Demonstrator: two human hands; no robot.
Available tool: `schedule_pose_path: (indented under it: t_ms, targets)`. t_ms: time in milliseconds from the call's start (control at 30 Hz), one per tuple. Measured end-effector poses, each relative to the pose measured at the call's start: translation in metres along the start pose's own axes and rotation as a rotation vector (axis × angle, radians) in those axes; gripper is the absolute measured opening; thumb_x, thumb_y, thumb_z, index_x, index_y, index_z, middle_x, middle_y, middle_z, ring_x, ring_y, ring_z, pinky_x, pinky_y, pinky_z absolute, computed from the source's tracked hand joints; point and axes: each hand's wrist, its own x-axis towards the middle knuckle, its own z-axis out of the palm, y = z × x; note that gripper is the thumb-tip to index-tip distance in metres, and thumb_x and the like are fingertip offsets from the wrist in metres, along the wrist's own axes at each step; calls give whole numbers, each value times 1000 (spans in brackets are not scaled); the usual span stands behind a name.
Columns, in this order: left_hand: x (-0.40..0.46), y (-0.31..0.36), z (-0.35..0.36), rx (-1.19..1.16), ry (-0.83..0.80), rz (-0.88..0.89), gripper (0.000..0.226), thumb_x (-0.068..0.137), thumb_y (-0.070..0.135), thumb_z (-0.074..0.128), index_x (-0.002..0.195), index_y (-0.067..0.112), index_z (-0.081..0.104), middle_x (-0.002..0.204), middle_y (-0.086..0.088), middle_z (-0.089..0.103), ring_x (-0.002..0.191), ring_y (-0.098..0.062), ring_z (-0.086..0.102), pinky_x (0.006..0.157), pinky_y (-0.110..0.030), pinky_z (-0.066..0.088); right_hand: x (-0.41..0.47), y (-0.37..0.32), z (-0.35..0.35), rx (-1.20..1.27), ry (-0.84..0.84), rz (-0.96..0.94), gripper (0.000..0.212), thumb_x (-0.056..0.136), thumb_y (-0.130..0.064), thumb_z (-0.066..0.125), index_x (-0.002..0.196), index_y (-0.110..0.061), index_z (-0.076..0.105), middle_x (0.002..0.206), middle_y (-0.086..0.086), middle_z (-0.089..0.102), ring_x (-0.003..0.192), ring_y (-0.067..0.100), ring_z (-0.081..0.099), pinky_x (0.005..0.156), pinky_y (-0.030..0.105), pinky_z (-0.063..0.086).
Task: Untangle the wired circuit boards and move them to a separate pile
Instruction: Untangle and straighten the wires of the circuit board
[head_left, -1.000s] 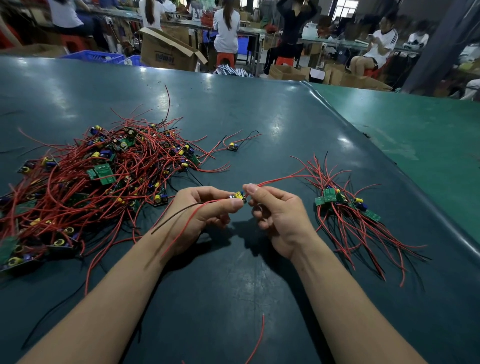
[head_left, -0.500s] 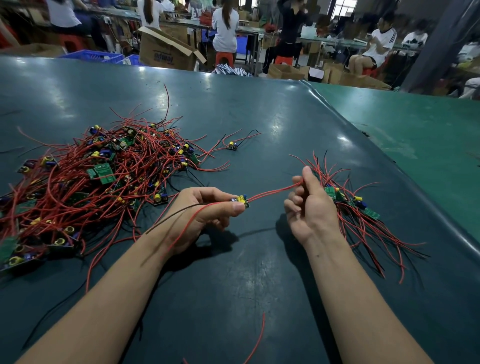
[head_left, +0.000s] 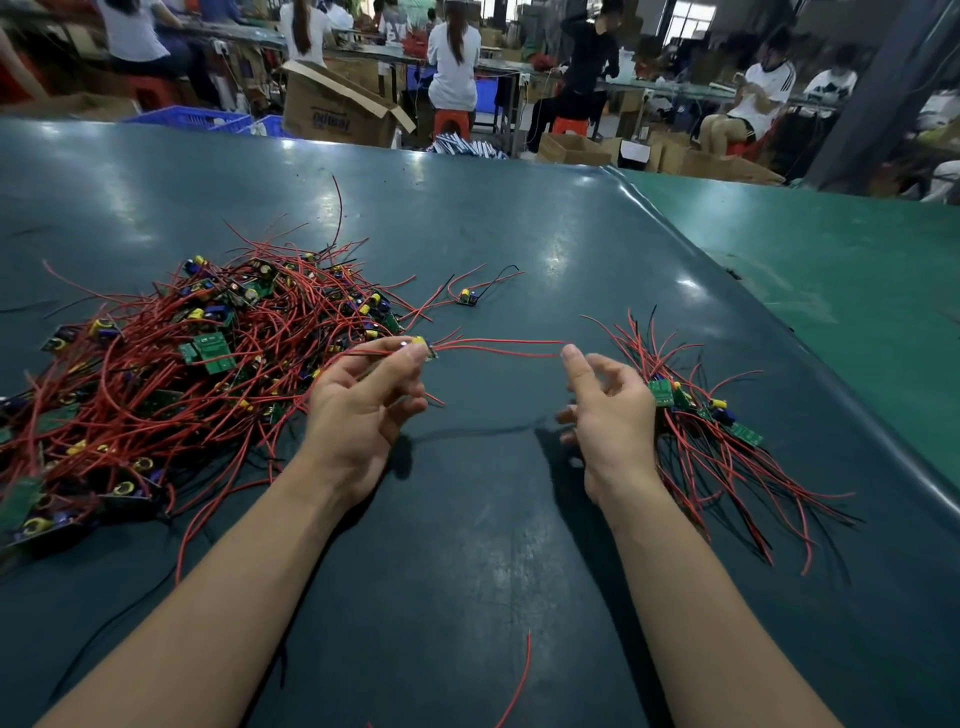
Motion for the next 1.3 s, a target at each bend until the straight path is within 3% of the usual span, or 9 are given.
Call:
schedule_pose_path:
  t_ms: [133, 267, 400, 567, 700, 767, 967, 1133, 1300]
  targets:
    - [2, -2, -5, 279, 255, 382, 13, 79, 31, 72, 81, 20, 67, 64, 9, 65, 55, -2, 56, 57, -16, 48, -8, -2, 0, -283, 92, -384, 24, 90, -31, 68, 110, -17, 64, 99, 1, 60, 80, 17, 60, 76, 32, 52]
    - [-1, -5, -2, 330, 238, 623, 19, 84, 30, 68, 85, 17, 55, 85, 9, 66, 80, 3, 65, 77, -15, 49, -21, 0, 10, -244, -83, -500, 9, 93, -23, 65, 86, -24, 70, 83, -7, 68, 72, 4, 59, 61, 13, 42]
    - [-4, 4, 3, 12, 116, 409, 42, 68, 33, 78, 81, 9, 45, 68, -3, 72, 66, -18, 72, 68, -32, 58, -21, 3, 15, -151, -157, -363, 24, 95, -22, 63, 72, -23, 70, 66, -12, 69, 64, 1, 59, 62, 14, 44]
    - [-5, 4, 5, 39, 27, 198, 46, 59, 50, 70, 73, 11, 51, 43, 3, 51, 36, -10, 50, 42, -20, 43, -17, -4, 10, 0, -64, -207, 29, 96, -23, 61, 68, -16, 67, 49, -16, 52, 46, 1, 41, 50, 15, 35]
    - [-13, -6, 11, 228, -88, 72, 45, 62, 52, 69, 70, 9, 62, 44, -2, 49, 32, -11, 44, 35, -17, 39, -25, -10, 10, 80, -535, 78, 32, 92, -37, 62, 74, -14, 76, 56, -3, 50, 41, 5, 37, 38, 15, 26]
    - [-18, -12, 13, 361, -134, 77, 42, 66, 46, 73, 69, 6, 61, 46, -5, 49, 32, -12, 46, 34, -19, 40, -30, -9, 11, 52, -678, 114, 29, 92, -34, 62, 72, -16, 75, 56, -5, 53, 41, 4, 40, 36, 13, 27]
    - [-22, -11, 15, 544, -318, 52, 30, 75, 35, 68, 66, 6, 68, 46, 4, 54, 36, -10, 49, 38, -18, 40, -25, -7, 9, 118, -619, 151, 19, 75, -28, 75, 83, -11, 76, 55, -4, 51, 41, 5, 37, 37, 14, 28]
    - [-23, -11, 16, 508, -387, 8, 32, 92, 24, 58, 73, 1, 69, 44, 9, 55, 37, 0, 48, 40, -10, 37, -24, -6, 13, 120, -639, 211, 30, 92, -18, 63, 91, 12, 66, 49, -5, 49, 38, 4, 34, 38, 13, 24]
    - [-19, -12, 12, 466, -416, -25, 28, 97, 7, 54, 76, -2, 70, 57, 4, 66, 48, -3, 59, 49, -11, 44, -26, -5, 15, 103, -654, 198, 24, 95, -21, 58, 79, -12, 74, 50, -5, 51, 39, 4, 39, 38, 14, 27]
